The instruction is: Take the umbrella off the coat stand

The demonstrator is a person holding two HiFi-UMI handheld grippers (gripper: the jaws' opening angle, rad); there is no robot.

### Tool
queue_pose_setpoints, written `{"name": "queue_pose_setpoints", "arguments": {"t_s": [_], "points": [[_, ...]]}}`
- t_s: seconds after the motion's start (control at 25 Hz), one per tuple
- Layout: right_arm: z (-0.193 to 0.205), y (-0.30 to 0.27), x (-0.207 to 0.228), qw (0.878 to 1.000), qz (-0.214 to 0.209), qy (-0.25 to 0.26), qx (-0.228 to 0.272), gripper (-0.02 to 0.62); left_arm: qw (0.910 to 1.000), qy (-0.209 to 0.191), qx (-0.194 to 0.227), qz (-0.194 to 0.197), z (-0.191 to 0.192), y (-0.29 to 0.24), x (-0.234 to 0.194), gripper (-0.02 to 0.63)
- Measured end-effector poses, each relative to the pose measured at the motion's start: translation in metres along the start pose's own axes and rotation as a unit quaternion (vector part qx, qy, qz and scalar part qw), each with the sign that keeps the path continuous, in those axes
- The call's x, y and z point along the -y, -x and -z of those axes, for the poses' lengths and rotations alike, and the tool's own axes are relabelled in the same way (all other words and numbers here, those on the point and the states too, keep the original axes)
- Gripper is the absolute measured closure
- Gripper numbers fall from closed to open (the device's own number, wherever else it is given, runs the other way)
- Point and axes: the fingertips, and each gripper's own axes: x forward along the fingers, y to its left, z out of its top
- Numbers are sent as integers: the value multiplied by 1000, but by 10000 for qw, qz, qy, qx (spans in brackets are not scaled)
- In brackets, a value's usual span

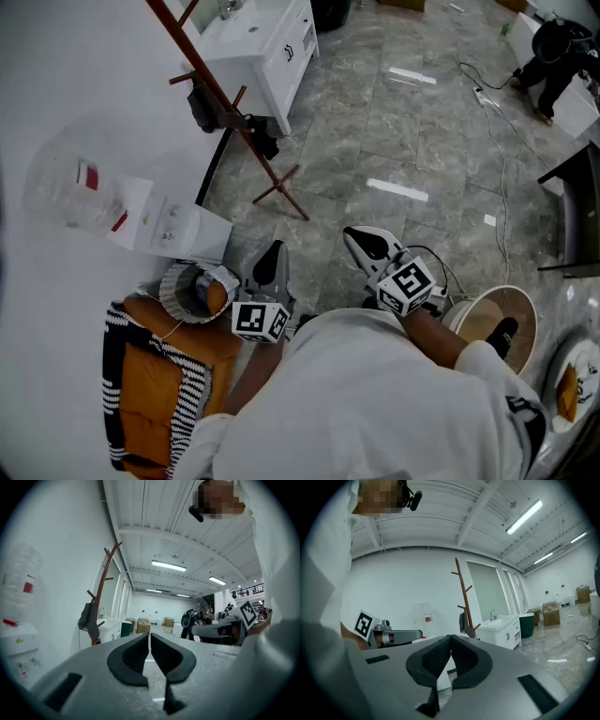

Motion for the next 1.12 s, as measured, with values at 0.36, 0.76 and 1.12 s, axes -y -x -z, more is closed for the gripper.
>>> {"name": "queue_pose_setpoints", "arguments": {"t_s": [0.36, 0.76, 1.12], "points": [[7, 35, 55, 9990, 445, 60, -77, 581, 9986, 204, 79, -479, 10, -20, 10, 589], [20, 68, 92, 9986, 424, -290, -80, 581, 9938, 478, -241, -972, 37, -23, 25, 589], [62, 62, 123, 9964, 449, -598, -404, 581, 9854, 725, -741, -1347, 77, -11, 16, 589]]}}
